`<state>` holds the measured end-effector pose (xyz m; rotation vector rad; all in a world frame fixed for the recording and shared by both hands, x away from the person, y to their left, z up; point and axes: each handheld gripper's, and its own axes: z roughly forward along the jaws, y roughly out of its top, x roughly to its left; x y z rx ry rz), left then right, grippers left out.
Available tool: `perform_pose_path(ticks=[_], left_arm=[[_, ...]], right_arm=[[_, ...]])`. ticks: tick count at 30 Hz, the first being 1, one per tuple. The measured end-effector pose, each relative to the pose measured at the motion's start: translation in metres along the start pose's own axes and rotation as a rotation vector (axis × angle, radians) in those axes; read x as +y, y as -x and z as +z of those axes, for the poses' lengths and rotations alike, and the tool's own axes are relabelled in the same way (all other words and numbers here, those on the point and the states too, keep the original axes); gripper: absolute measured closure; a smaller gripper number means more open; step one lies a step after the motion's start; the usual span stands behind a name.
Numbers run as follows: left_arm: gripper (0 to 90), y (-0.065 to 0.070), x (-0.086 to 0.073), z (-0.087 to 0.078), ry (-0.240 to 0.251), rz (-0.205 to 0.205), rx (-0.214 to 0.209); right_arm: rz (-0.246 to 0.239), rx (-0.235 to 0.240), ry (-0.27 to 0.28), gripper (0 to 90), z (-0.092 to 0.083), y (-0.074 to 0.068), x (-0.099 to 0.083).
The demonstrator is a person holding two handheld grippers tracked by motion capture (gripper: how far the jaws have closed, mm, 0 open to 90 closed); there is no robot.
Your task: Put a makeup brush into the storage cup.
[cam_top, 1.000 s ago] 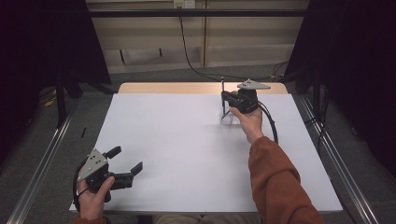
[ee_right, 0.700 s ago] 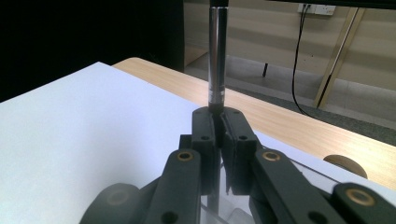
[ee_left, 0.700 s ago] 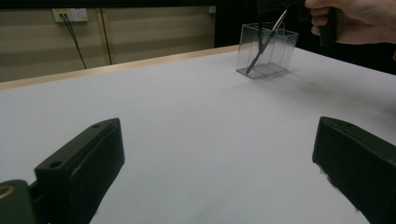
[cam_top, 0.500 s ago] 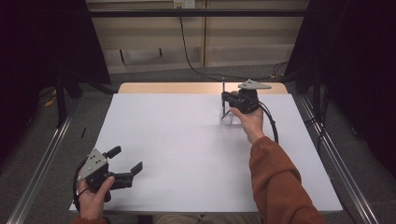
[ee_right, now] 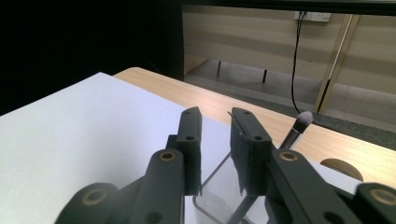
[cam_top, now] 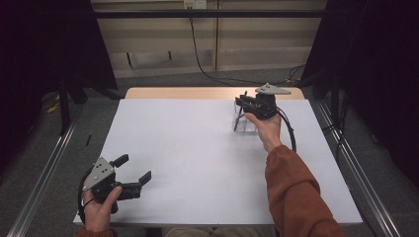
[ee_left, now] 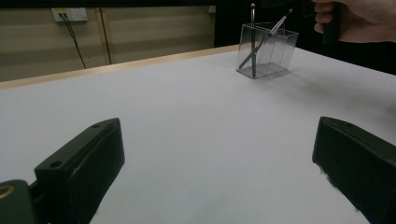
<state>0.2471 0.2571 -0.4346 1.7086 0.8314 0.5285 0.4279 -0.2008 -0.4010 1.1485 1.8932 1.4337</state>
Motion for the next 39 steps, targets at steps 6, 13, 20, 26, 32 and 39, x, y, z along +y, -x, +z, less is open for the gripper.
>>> perform_pose_path(ticks=[6, 13, 20, 26, 32, 39], left_arm=[[2.3, 0.000, 0.000, 0.000, 0.000, -0.002, 0.003], [2.4, 0.000, 0.000, -0.001, -0.002, 0.001, 0.007], [2.3, 0.000, 0.000, -0.002, -0.001, 0.005, 0.003], [2.4, 0.000, -0.001, -0.003, 0.003, 0.002, 0.003], [2.4, 0.001, 0.000, -0.003, 0.003, 0.001, 0.001], [2.3, 0.001, -0.001, -0.003, 0.003, -0.001, 0.006]], right_arm=[[0.007, 0.016, 0.014, 66.8, -0.005, 0.002, 0.002], [0.015, 0.023, 0.025, 53.6, -0.011, 0.005, 0.003], [0.025, 0.014, 0.030, 32.7, -0.017, 0.004, 0.003], [0.029, 0.008, 0.043, 21.2, -0.023, 0.002, 0.000], [0.035, 0.019, 0.043, 13.7, -0.029, -0.001, -0.001], [0.040, 0.022, 0.052, 4.7, -0.039, -0.003, -0.004]])
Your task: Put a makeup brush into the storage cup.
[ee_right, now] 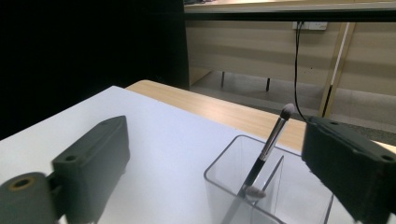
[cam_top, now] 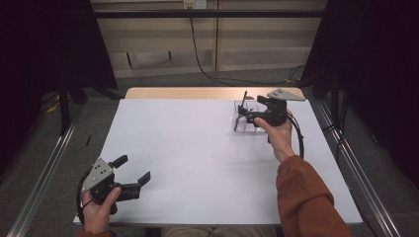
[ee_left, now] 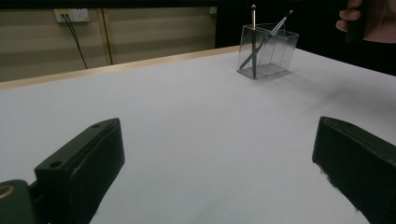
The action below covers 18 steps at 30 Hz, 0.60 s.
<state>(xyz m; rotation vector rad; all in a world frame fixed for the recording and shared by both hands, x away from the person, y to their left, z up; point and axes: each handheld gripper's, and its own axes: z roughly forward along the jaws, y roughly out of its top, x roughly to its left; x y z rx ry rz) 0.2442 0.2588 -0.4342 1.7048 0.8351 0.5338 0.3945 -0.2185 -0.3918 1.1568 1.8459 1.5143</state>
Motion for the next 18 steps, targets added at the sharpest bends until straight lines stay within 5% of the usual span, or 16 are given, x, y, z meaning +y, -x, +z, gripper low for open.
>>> perform_pose_path(ticks=[10, 18], left_arm=[[2.3, 0.000, 0.000, 0.000, 0.003, -0.006, 0.001], [2.4, -0.001, 0.000, 0.001, 0.003, -0.009, 0.005]], right_arm=[[0.002, 0.017, 0.005, 3.9, -0.016, 0.001, -0.007], [-0.020, -0.027, 0.005, 3.9, -0.029, -0.003, -0.017]])
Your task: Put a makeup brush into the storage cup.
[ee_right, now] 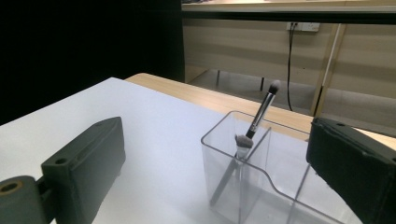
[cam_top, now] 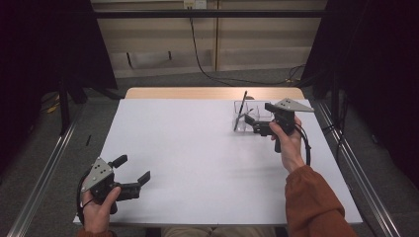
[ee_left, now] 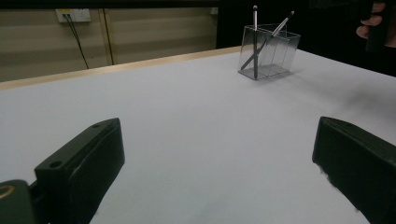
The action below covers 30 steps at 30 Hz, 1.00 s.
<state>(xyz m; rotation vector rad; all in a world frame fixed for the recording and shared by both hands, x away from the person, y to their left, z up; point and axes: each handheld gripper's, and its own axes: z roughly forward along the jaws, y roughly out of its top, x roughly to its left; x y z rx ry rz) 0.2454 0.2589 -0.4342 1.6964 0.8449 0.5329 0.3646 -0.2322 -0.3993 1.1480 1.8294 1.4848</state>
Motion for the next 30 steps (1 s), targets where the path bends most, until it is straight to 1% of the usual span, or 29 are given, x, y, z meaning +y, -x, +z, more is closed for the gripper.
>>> perform_pose_path(ticks=[2, 7, 11, 15, 17, 21, 25, 28, 30], left_arm=[[2.3, -0.001, 0.000, 0.000, 0.002, 0.004, 0.005], [2.4, -0.002, 0.000, -0.001, 0.008, -0.009, 0.004], [2.4, -0.002, 0.000, -0.002, 0.008, -0.006, 0.007], [2.4, -0.001, 0.000, -0.002, 0.012, -0.014, 0.008], [2.4, -0.002, 0.000, -0.002, 0.009, -0.008, 0.010], [2.4, -0.002, 0.000, -0.002, 0.009, -0.003, 0.008], [2.3, -0.002, -0.001, -0.002, 0.012, -0.006, 0.008], [2.3, -0.002, -0.001, -0.003, 0.012, -0.003, 0.012], [2.4, -0.003, -0.001, -0.004, 0.012, -0.004, 0.013]], right_arm=[[-0.001, 0.004, -0.002, 3.8, -0.003, 0.000, -0.002], [0.003, 0.011, 0.003, 3.4, -0.012, -0.002, -0.008], [-0.013, 0.016, -0.007, 3.4, -0.020, -0.004, -0.011], [-0.013, 0.013, 0.001, 3.4, -0.031, -0.004, -0.013], [-0.016, 0.005, -0.006, 3.4, -0.037, -0.004, -0.016], [-0.012, 0.001, -0.008, 3.9, -0.048, -0.002, -0.022], [0.005, 0.005, -0.008, 3.8, -0.058, -0.001, -0.028], [0.006, 0.011, -0.017, 2.8, -0.067, 0.000, -0.032], [0.012, 0.010, -0.009, 2.8, -0.074, 0.001, -0.034]])
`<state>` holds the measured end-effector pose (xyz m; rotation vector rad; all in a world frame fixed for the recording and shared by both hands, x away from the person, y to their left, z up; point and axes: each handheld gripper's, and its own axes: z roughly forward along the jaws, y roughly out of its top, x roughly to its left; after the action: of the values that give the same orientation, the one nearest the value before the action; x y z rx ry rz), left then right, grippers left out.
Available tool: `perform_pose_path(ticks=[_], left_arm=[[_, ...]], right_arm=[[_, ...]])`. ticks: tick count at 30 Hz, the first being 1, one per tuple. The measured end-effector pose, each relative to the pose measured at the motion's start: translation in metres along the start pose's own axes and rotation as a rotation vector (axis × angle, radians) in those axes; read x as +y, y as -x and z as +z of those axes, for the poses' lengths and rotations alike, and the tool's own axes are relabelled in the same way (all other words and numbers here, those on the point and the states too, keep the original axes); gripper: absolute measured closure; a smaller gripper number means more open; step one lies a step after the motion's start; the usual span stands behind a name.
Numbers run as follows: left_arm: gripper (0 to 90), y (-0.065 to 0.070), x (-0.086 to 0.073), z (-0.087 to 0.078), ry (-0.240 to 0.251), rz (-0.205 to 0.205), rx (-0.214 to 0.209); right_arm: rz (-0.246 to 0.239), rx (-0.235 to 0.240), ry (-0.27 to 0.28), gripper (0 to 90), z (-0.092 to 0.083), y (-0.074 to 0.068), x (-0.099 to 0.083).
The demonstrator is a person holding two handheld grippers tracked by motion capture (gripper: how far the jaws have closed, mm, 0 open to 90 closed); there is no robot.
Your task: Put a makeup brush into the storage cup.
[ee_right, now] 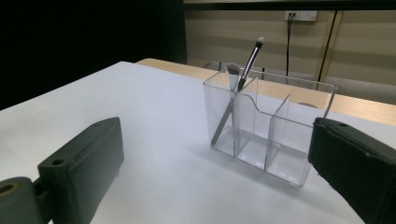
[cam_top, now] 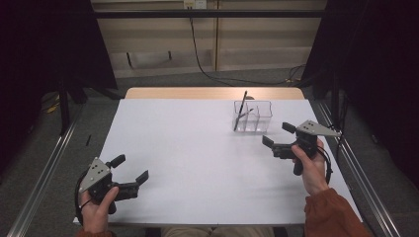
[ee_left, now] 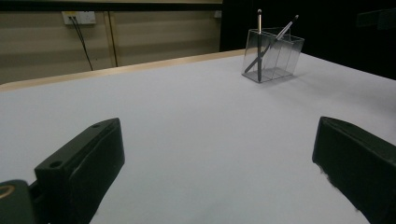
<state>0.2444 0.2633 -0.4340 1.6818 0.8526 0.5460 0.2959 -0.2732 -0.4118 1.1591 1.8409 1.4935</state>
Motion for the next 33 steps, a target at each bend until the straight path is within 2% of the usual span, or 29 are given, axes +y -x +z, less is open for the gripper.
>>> perform_pose_path(ticks=[22, 28, 33], left_arm=[[2.3, 0.001, -0.001, -0.004, 0.006, -0.002, 0.005], [2.4, 0.003, -0.001, -0.005, 0.007, 0.003, -0.003], [2.3, 0.004, -0.002, -0.008, 0.007, 0.005, -0.006]], right_arm=[[-0.005, -0.059, -0.022, 2.3, -0.062, -0.003, -0.030], [0.002, -0.063, -0.010, 2.3, -0.074, -0.007, -0.039], [0.002, -0.072, -0.023, 2.3, -0.082, -0.009, -0.048]])
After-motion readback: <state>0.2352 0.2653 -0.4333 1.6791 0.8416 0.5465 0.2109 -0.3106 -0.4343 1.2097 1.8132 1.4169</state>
